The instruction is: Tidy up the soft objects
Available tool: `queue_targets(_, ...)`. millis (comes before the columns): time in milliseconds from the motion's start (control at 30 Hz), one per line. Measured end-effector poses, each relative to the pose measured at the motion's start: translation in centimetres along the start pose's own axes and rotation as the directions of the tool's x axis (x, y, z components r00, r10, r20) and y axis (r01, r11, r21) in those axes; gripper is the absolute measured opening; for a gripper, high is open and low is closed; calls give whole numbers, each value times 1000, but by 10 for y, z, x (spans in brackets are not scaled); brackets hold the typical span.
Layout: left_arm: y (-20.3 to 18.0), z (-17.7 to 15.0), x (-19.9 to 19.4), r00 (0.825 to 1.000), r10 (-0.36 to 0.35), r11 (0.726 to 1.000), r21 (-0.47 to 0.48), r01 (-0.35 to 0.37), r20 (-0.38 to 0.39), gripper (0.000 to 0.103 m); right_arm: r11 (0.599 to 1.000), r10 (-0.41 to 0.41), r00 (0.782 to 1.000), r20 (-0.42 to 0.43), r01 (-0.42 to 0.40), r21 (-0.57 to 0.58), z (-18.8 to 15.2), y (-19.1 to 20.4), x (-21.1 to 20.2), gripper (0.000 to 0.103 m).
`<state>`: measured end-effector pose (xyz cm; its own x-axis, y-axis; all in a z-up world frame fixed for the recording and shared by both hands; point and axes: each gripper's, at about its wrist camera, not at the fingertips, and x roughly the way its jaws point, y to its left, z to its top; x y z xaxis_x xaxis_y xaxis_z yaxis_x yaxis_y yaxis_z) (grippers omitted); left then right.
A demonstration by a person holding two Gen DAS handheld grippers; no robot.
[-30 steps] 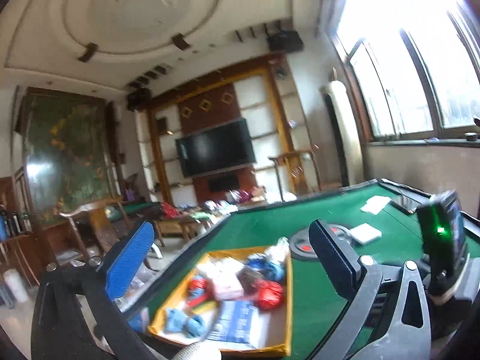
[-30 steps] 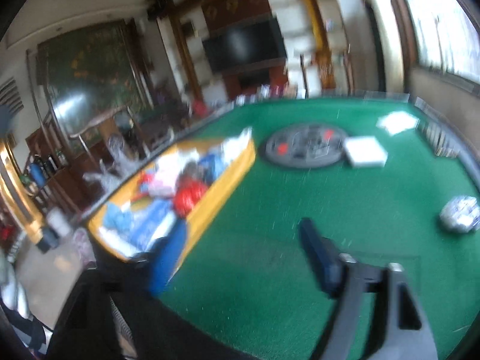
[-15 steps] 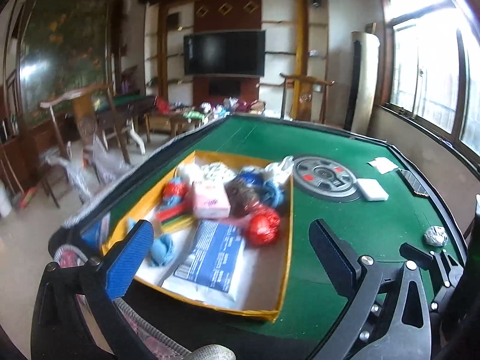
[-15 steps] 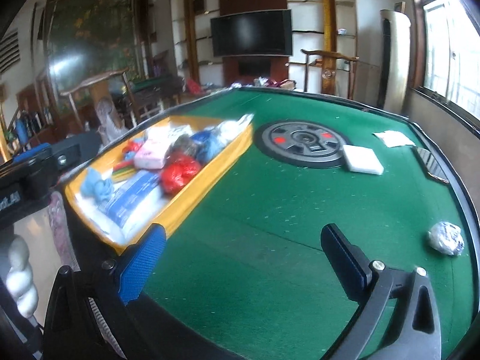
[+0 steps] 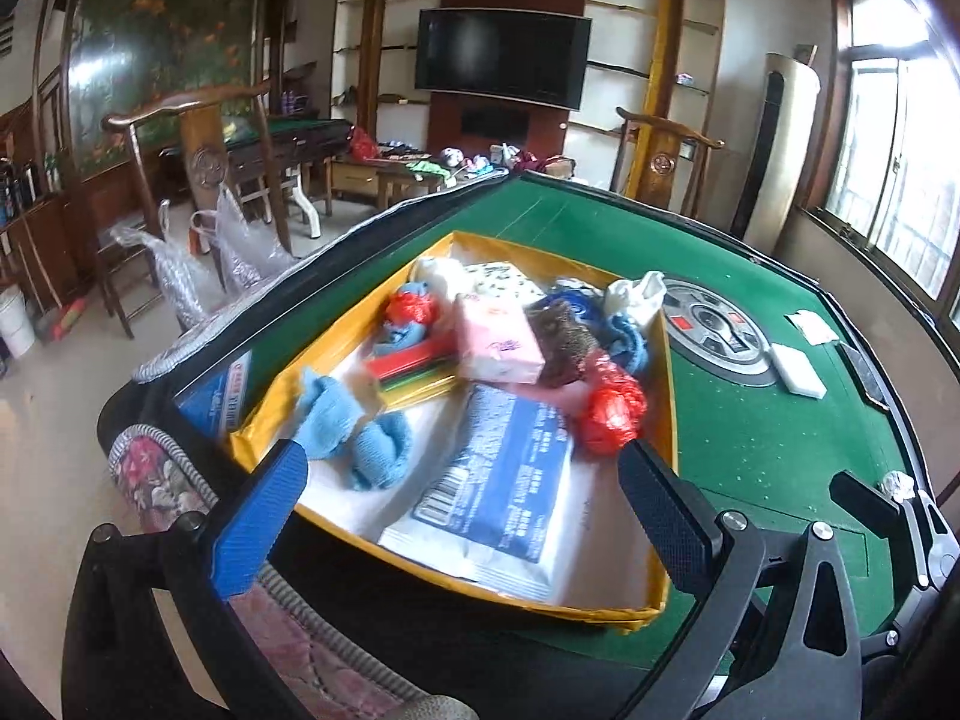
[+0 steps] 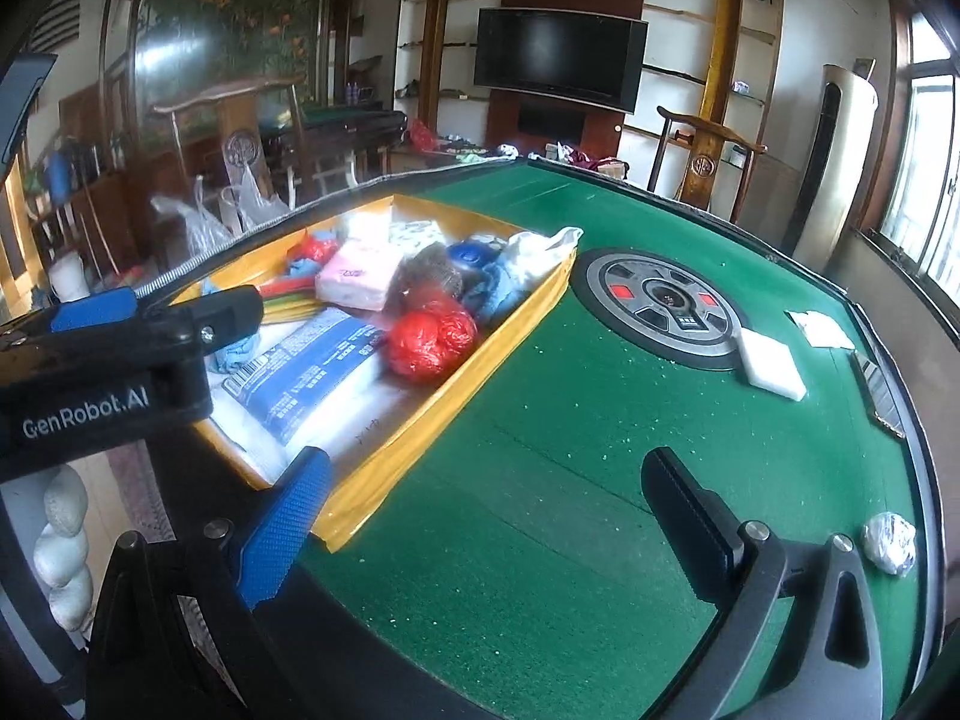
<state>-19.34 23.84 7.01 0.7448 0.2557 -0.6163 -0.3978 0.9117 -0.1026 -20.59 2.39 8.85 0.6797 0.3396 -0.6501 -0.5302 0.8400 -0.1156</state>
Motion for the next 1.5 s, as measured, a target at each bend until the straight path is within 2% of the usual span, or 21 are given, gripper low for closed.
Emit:
queue_targets(500, 14, -6, 9, 997, -28, 999, -31, 26, -77, 103, 999, -42, 996, -80, 40, -26, 0, 13, 15, 102)
queue_targets(1500, 11, -12, 10, 993, -30, 1000, -13, 29, -118, 103, 999, -37, 996, -83, 35, -30, -1, 16, 13, 102)
